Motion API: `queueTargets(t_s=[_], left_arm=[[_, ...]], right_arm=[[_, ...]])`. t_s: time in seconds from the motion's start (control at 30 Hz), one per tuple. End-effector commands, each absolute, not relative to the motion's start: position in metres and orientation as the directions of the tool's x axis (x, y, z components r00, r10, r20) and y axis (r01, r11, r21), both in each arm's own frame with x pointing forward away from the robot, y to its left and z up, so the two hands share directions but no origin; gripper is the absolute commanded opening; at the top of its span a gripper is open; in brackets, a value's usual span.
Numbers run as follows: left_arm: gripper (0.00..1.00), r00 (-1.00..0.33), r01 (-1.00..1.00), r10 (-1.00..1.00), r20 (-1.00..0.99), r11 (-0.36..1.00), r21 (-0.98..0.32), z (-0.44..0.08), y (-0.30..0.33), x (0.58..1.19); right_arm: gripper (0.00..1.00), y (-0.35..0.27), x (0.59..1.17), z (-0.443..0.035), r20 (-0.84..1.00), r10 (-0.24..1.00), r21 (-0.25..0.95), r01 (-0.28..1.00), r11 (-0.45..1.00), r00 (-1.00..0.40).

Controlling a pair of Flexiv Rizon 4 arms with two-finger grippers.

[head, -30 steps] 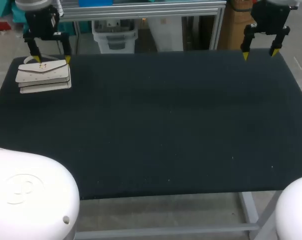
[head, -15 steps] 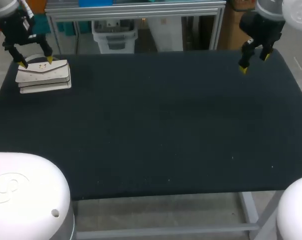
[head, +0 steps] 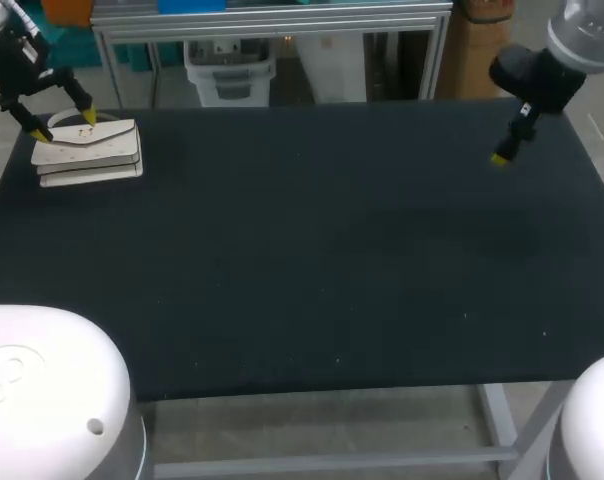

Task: Pick up the bag, open it, inspect its contents, close it, and place it on the opposite side

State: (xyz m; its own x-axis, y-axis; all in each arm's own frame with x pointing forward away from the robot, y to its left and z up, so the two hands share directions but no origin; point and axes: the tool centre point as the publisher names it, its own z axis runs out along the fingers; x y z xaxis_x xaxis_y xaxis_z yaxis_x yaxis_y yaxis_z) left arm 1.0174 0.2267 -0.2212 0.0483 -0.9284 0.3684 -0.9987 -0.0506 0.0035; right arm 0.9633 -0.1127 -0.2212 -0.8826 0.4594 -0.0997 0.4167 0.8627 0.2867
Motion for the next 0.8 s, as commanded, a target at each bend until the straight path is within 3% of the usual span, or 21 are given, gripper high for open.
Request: queueTargets(t_s=[0.03,0.1,0.33,0.63,0.8], left_arm=[[1.00,0.048,-0.999,-0.929,0.367,-0.049,0.006,-0.221,0.227,1.019],[1.00,0.063,-0.998,-0.935,0.349,-0.067,0.001,-0.224,0.226,1.020],[1.00,0.094,-0.992,-0.909,0.407,-0.118,-0.034,-0.240,0.250,1.029],[1.00,0.152,-0.984,-0.891,0.428,-0.178,-0.021,-0.268,0.288,1.053],[1.00,0.191,-0.977,-0.881,0.432,-0.213,-0.004,-0.280,0.304,1.063]], right_arm=[[1.00,-0.119,0.961,-0.221,-0.120,0.327,0.479,0.234,0.846,-0.937],[1.00,-0.119,0.961,-0.221,-0.120,0.327,0.479,0.234,0.846,-0.937],[1.00,-0.094,0.956,-0.243,-0.176,0.185,0.599,0.044,0.800,-0.967],[1.00,-0.068,0.955,-0.262,-0.192,0.038,0.626,-0.093,0.775,-0.981],[1.00,-0.059,0.956,-0.272,-0.187,0.060,0.619,-0.070,0.782,-0.981]])
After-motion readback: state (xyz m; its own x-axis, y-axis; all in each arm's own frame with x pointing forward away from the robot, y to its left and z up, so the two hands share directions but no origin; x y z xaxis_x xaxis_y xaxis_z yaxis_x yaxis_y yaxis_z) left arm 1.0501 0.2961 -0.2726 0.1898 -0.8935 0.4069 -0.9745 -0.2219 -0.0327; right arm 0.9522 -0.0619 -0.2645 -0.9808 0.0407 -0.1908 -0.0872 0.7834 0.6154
